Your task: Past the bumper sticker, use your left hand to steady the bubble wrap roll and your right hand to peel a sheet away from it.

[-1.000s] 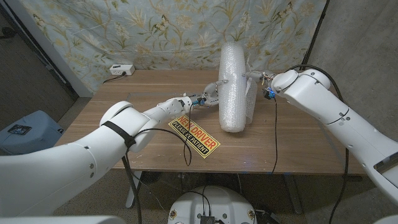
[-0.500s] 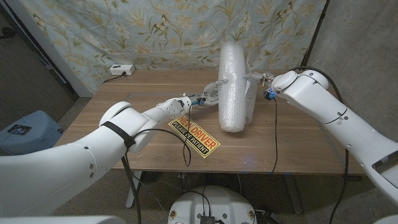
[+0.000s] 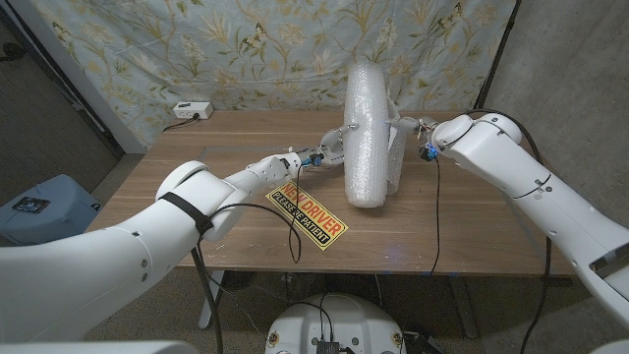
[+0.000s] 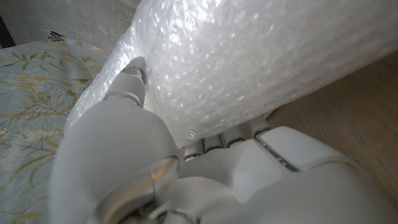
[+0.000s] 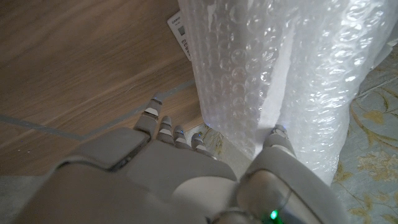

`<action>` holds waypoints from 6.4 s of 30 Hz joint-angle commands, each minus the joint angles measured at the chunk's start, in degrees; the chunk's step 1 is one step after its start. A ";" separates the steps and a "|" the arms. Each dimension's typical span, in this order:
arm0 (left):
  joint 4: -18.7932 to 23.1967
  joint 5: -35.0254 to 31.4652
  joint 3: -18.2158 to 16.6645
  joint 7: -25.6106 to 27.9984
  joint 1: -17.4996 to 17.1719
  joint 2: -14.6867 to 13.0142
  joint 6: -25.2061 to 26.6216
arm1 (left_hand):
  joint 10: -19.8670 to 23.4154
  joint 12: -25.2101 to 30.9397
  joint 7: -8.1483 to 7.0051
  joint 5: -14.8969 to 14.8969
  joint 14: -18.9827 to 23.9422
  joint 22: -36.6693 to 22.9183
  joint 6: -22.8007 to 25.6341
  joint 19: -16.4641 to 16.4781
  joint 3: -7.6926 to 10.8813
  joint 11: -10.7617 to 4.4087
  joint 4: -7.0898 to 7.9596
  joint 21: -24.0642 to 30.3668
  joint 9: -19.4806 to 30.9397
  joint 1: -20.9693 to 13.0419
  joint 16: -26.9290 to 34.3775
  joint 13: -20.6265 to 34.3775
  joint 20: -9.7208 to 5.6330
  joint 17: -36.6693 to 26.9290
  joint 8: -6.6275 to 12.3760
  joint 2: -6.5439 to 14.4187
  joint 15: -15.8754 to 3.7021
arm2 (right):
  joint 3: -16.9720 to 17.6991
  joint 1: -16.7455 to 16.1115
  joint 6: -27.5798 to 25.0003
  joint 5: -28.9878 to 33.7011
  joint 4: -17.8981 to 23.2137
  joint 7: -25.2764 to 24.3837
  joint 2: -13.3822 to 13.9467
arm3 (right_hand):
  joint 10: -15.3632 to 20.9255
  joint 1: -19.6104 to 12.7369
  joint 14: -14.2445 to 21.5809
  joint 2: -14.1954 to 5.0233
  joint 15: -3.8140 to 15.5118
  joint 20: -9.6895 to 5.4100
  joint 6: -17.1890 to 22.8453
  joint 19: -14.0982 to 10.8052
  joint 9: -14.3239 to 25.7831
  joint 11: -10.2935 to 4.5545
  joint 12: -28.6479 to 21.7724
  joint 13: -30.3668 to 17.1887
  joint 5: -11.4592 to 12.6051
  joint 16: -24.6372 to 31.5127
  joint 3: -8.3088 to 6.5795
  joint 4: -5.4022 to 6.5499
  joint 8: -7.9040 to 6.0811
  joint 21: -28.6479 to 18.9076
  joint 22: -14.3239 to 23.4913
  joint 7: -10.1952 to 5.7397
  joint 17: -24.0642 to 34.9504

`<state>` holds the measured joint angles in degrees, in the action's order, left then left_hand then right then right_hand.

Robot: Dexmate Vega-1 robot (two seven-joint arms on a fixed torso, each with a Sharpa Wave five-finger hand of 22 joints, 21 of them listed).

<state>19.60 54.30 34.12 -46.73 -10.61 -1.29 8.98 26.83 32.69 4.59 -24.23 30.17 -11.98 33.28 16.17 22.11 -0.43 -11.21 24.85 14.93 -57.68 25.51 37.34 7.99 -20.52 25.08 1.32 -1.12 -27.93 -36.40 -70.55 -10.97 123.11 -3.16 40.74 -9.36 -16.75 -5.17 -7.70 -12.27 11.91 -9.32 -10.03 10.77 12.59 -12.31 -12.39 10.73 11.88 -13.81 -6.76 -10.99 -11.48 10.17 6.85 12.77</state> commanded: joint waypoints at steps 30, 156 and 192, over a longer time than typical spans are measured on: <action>-0.49 2.54 -2.16 -0.84 -0.01 1.90 0.74 | -0.38 -0.08 -1.54 -0.74 -0.31 -0.10 1.27 -0.29 2.23 -0.59 2.24 0.42 9.57 -2.86 -1.16 0.59 0.05 -0.01 2.76 3.73 0.17 | 6.18 -4.71 -1.05 -0.31 1.12 -1.17 2.04 | 3.17 -1.46 3.23 0.62 -0.18 0.13 -1.33 -3.30 0.15 0.11 -0.29 -0.07 0.04 0.09 -0.56 -0.67 -0.08 -0.21 0.07 5.12 -0.19; 4.02 -36.60 -41.72 12.64 -3.44 12.10 6.59 | -21.53 -18.71 -2.78 7.83 -15.19 -0.24 -31.07 -6.22 -1.83 8.90 3.58 0.00 -2.17 8.05 -13.44 -9.67 4.26 8.01 -15.16 2.26 12.50 | 12.61 -10.43 -4.17 4.25 7.97 -2.18 3.07 | 70.02 -40.14 78.61 -0.42 25.42 -24.53 66.37 -61.34 6.77 -18.55 -33.03 -12.56 -0.92 20.05 -15.08 -3.16 -11.31 -27.46 2.58 -5.04 16.53; 4.02 -58.50 -72.30 18.91 -2.10 23.66 6.88 | -14.92 -17.36 -11.79 10.45 -8.60 -0.19 -33.83 -0.91 -1.37 7.28 2.63 2.02 -4.39 9.02 -12.12 -13.02 4.04 9.28 -13.38 3.62 10.13 | 14.91 -9.75 -6.14 2.33 11.10 4.22 10.12 | 69.55 -41.88 78.84 -0.41 25.43 -24.59 66.03 -60.77 7.90 -17.24 -32.78 -12.78 -0.68 18.56 -15.31 -3.18 -10.68 -29.49 2.58 -4.17 17.85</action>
<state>23.63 3.18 -26.67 -32.11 -13.51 17.94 16.13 10.33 14.67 -7.36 -13.96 20.12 -12.06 -1.41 14.04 20.46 7.09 -8.30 26.18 10.39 -48.54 12.94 24.39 12.06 -11.18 11.29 4.51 9.41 -13.17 -46.93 -76.27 -7.98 133.37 -0.85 48.62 60.10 -58.02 73.35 -8.09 13.20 -12.77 56.60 -71.06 18.51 -5.20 -45.15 -25.12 9.78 30.63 -28.86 -9.63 -21.57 -40.56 12.66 2.18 30.43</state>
